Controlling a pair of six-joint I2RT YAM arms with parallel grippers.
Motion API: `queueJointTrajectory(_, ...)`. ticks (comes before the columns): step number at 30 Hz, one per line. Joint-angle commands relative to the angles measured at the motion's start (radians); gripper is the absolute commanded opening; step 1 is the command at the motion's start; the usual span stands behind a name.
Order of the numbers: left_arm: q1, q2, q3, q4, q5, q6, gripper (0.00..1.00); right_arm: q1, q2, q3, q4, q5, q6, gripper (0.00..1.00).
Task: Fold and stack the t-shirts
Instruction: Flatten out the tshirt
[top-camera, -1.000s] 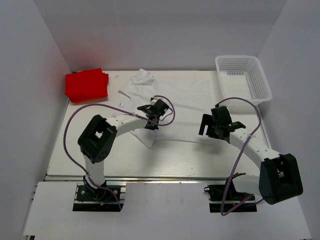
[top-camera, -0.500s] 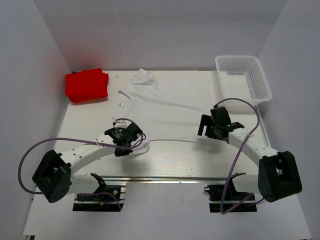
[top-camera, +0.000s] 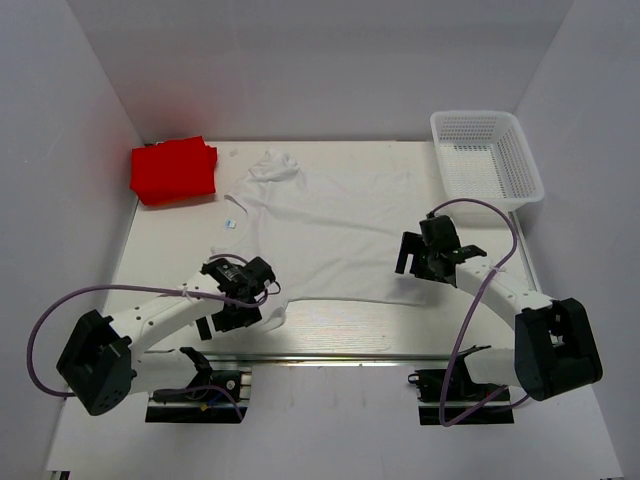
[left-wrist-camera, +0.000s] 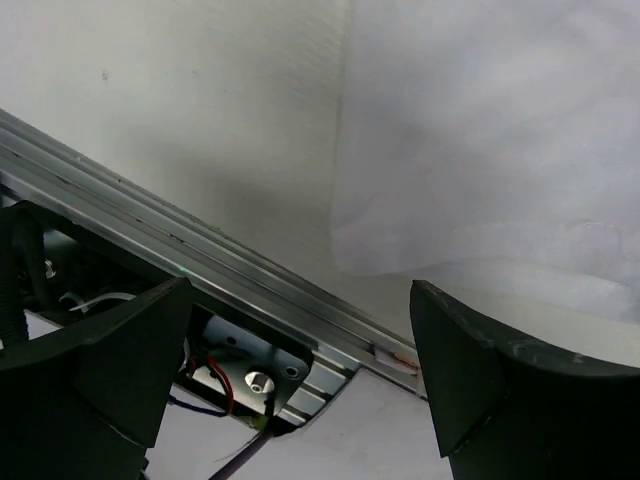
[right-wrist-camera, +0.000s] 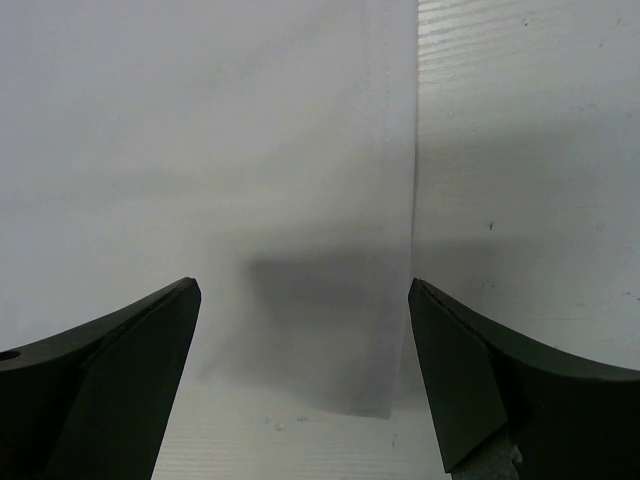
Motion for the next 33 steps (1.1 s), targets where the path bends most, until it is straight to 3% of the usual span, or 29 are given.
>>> queueJointTrajectory(1, -0.002, -0.005, 0.094, -0.066, -0.011, -0.034, 1.00, -0.001, -0.011, 0.033, 0.007, 0.013, -0.006, 0.90)
queueJointTrajectory(3, -0.002, -0.023, 0.137, -0.045, -0.042, 0.016, 1.00, 0.000, -0.017, 0.045, 0.013, 0.006, -0.012, 0.90)
queueJointTrajectory(5, -0.002, -0.043, 0.150, 0.114, -0.069, 0.093, 1.00, 0.000, -0.013, 0.067, 0.028, -0.004, -0.017, 0.90)
queueJointTrajectory(6, 0.010, -0.043, 0.150, 0.274, -0.069, 0.221, 1.00, 0.000, 0.004, 0.081, 0.027, -0.005, -0.022, 0.90)
queueJointTrajectory(7, 0.010, -0.043, 0.160, 0.276, -0.054, 0.282, 1.00, -0.001, 0.024, 0.090, 0.027, -0.005, -0.022, 0.90)
queueJointTrajectory(8, 0.010, -0.002, 0.177, 0.413, -0.054, 0.334, 1.00, -0.001, 0.036, 0.111, 0.028, -0.005, -0.022, 0.90)
queueJointTrajectory(11, 0.023, 0.099, 0.229, 0.553, -0.095, 0.478, 1.00, -0.001, 0.110, 0.165, 0.024, -0.037, -0.032, 0.90)
queueJointTrajectory(15, 0.061, 0.332, 0.398, 0.564, -0.200, 0.526, 1.00, -0.003, 0.221, 0.220, 0.032, -0.047, -0.046, 0.90)
queueJointTrajectory(19, 0.151, 0.510, 0.441, 0.718, -0.044, 0.626, 1.00, -0.008, 0.343, 0.302, 0.007, -0.054, -0.048, 0.90)
queueJointTrajectory(24, 0.250, 0.690, 0.541, 0.820, 0.081, 0.684, 1.00, -0.011, 0.481, 0.398, -0.054, 0.064, -0.043, 0.90)
queueJointTrajectory(30, 0.293, 0.876, 0.696, 0.801, 0.200, 0.716, 1.00, -0.047, 0.668, 0.562, -0.117, 0.098, -0.071, 0.90)
queueJointTrajectory(33, 0.313, 0.951, 0.746, 0.801, 0.249, 0.725, 1.00, -0.070, 0.786, 0.756, -0.168, 0.093, -0.094, 0.90)
